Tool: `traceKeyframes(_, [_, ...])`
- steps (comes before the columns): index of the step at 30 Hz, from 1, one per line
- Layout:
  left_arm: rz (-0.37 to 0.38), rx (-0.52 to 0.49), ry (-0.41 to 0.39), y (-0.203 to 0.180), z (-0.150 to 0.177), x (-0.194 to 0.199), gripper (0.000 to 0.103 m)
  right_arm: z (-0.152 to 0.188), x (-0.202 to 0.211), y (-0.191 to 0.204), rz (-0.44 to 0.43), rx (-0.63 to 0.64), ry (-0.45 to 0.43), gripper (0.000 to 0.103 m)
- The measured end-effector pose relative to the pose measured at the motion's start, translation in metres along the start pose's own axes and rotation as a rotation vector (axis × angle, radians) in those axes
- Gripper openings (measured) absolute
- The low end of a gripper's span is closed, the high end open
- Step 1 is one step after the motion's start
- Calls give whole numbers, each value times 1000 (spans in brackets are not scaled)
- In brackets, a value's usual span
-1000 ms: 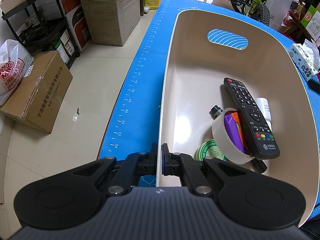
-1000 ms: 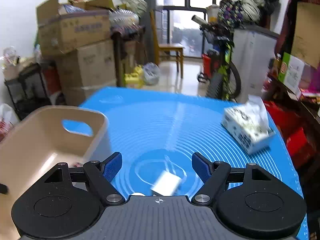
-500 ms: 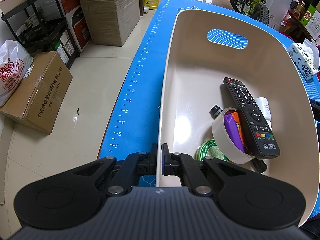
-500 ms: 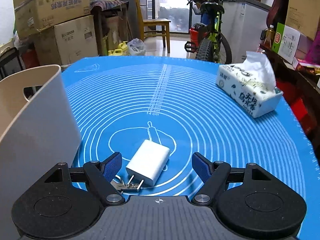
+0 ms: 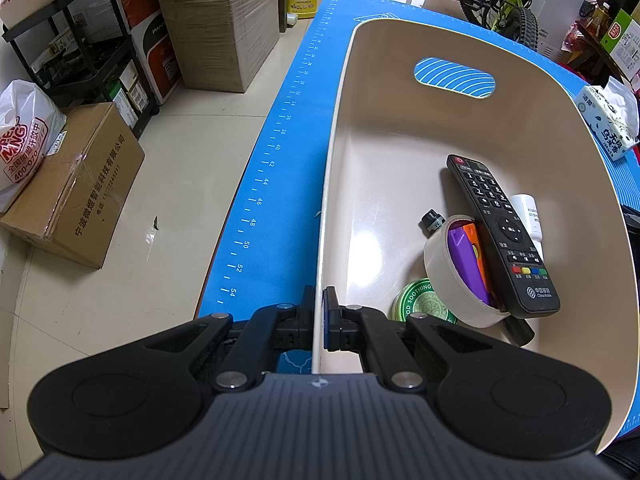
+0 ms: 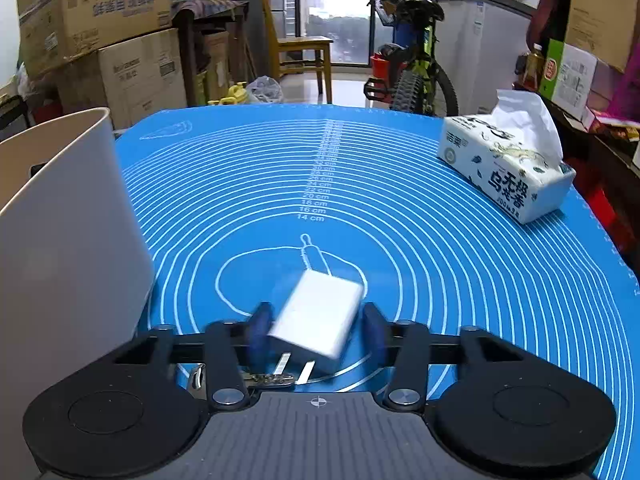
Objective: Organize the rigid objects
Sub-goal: 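Move the right gripper to the white charger and close on it, then carry the white charger into the bin and release it on the remote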
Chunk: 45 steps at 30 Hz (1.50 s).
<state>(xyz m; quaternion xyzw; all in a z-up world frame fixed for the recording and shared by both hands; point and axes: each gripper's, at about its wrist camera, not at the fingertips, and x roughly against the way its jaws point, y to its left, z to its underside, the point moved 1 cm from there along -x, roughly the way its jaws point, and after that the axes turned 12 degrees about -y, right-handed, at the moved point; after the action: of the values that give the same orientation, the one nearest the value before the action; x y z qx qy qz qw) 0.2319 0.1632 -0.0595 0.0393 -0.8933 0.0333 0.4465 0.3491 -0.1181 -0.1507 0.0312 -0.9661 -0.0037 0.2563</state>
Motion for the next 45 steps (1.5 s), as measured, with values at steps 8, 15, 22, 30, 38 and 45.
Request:
traceKeyframes(8, [1, 1, 0, 1, 0, 0, 5, -2, 10, -6, 34, -7, 2, 42])
traceKeyframes(15, [4, 3, 0, -1, 1, -1, 5, -5, 44, -20, 11, -40, -28, 42])
traceKeyframes(22, [1, 2, 0, -2, 0, -1, 5, -16, 82, -32, 6, -78, -107, 42])
traceKeyframes(30, [-2, 0, 0, -2, 0, 0, 5, -46, 122, -14, -73, -42, -253, 42])
traceKeyframes(38, [0, 2, 0, -2, -1, 1, 5, -75, 144, 27, -186, 13, -334, 42])
traceKeyframes(45, [3, 5, -4, 0, -1, 2, 4, -77, 141, 72, -268, 114, -314, 42])
